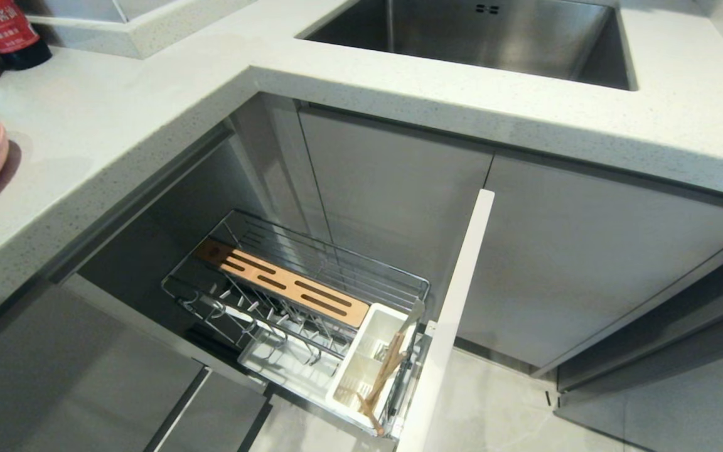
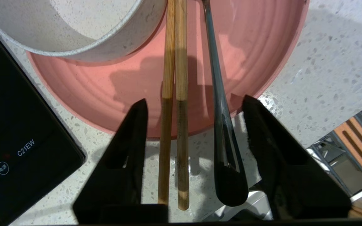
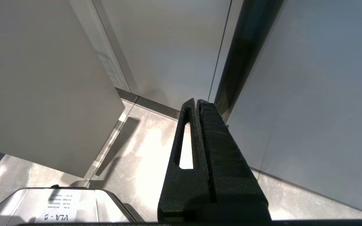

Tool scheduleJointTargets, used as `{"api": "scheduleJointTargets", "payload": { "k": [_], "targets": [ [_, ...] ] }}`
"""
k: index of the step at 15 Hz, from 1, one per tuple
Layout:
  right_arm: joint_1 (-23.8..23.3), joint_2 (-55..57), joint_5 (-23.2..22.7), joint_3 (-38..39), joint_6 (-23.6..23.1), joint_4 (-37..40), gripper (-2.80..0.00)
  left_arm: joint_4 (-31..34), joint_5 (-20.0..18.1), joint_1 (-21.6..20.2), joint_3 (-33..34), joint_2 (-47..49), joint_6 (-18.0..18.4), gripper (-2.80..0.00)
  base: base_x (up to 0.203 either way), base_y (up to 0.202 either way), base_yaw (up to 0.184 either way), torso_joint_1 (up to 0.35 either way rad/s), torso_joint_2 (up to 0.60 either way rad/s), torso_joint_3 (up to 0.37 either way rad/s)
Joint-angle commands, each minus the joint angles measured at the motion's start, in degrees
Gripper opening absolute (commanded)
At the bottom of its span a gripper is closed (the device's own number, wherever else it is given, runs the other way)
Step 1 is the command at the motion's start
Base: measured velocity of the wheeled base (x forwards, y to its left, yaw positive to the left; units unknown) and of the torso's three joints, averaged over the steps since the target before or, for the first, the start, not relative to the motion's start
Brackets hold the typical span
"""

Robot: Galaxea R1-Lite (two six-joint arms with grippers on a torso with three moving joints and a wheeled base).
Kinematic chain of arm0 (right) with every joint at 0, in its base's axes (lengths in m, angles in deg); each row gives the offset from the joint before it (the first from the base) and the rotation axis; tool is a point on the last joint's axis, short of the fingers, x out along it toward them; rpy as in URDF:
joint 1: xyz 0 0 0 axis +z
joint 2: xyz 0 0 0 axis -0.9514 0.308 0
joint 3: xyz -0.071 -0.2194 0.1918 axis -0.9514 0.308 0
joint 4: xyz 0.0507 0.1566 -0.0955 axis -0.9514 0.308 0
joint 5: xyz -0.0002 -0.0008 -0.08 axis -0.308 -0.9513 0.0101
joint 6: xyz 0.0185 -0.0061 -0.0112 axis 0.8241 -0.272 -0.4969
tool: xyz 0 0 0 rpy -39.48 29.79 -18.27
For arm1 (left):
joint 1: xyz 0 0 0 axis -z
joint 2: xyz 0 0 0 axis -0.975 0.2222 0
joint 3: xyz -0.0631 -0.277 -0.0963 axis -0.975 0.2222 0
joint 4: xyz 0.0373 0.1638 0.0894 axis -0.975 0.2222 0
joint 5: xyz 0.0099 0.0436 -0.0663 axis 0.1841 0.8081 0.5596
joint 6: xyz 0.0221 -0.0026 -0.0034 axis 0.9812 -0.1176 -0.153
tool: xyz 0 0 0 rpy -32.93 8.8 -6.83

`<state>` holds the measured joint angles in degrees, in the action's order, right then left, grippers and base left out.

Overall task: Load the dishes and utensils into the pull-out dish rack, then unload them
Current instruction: Close the cupboard

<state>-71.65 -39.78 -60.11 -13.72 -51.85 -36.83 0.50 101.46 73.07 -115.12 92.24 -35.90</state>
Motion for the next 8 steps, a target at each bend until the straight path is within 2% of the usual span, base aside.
{"api": "scheduleJointTargets", "payload": {
  "k": [1,4,6,7,8],
  "targets": [
    [0.0,-0.1,0.0,0.0,0.0,0.0,-2.80,-0.2,0.1,0.0,-0.1,-0.1,-0.2,0.00,0.000,0.000,0.000,0.000,0.00,0.000],
    [0.0,-0.1,0.0,0.0,0.0,0.0,-2.80,-8.3,-0.2,0.1,0.1,-1.2,-0.9,0.00,0.000,0.000,0.000,0.000,0.00,0.000],
    [0.0,-0.1,0.0,0.0,0.0,0.0,-2.80,-15.8,-0.2,0.4,0.6,-2.8,-3.5,0.00,0.000,0.000,0.000,0.000,0.00,0.000],
    [0.0,-0.1,0.0,0.0,0.0,0.1,-2.80,-17.3,-0.2,0.7,1.0,-3.4,-4.4,0.00,0.000,0.000,0.000,0.000,0.00,0.000],
    [0.0,-0.1,0.0,0.0,0.0,0.0,-2.80,-21.7,-0.2,1.4,2.2,-4.5,-5.1,-2.80,0.000,0.000,0.000,0.000,0.00,0.000]
  ]
}}
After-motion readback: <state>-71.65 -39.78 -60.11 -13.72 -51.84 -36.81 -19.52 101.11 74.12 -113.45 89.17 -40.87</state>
